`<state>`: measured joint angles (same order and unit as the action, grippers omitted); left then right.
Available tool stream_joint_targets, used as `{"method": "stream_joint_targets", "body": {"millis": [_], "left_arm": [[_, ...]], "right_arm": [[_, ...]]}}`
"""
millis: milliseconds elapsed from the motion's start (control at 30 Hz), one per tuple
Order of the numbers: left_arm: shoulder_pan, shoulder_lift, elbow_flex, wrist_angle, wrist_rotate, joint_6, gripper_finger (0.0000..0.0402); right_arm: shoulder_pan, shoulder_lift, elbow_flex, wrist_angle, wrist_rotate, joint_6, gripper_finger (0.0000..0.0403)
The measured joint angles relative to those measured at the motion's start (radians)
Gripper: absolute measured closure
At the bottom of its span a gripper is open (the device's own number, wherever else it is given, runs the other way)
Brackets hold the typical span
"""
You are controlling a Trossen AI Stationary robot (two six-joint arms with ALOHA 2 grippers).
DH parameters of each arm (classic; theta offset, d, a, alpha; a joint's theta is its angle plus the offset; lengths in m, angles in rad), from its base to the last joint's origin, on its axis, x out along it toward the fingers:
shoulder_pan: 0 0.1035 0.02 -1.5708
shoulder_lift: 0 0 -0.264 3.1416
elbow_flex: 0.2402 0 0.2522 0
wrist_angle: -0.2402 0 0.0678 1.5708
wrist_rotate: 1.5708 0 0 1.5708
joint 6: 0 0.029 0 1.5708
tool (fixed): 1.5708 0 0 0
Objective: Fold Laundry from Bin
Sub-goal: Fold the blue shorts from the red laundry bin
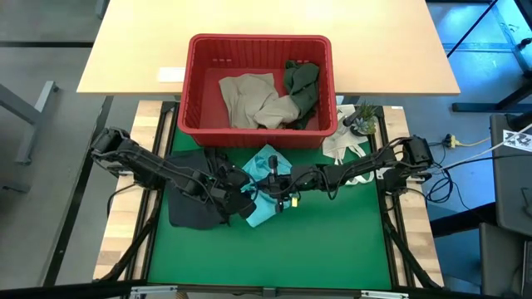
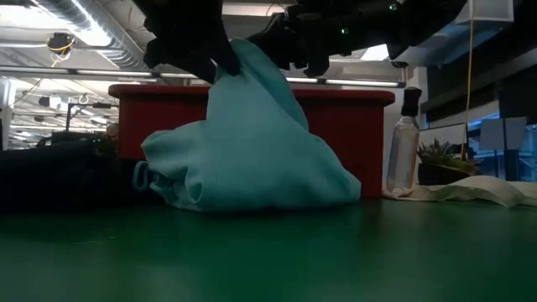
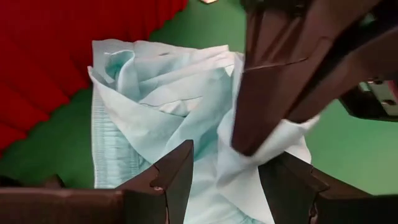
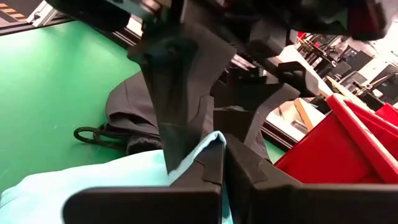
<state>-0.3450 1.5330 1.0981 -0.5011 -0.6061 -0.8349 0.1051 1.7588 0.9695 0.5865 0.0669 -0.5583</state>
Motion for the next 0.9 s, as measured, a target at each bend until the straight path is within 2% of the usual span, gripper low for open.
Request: {"method": "stream_joint_targets", "body": {"millis": [167,400,567,633,733,900], "left_arm": [[0.0,0.0,0.0,0.0,0.023,0.0,0.0262],[0.0,0.0,0.0,0.0,0.018,0.007,0.0386],[0.0,0.0,0.0,0.002,0.019,0.007,0.0398],[-0.001,0.0,0.0,0.002,0.02,0.007,0.0399],[-0.006,0.0,0.0,0.002,0.02,-0.001,0.0399],[-0.025,0.0,0.0,-0.043,0.011,-0.066,0.04]], "right_arm": [[0.0,0.0,0.0,0.015,0.0,0.0,0.04],[-0.001,0.0,0.0,0.025,0.0,0.001,0.04],[-0.001,0.0,0.0,0.025,0.0,0.005,0.0396],[-0.001,0.0,0.0,0.026,0.001,0.045,0.0382],[-0.001,0.0,0.022,-0.008,0.047,0.136,0.0338],[0.003,-0.006,0.086,-0.12,0.221,0.059,0.0253]]}}
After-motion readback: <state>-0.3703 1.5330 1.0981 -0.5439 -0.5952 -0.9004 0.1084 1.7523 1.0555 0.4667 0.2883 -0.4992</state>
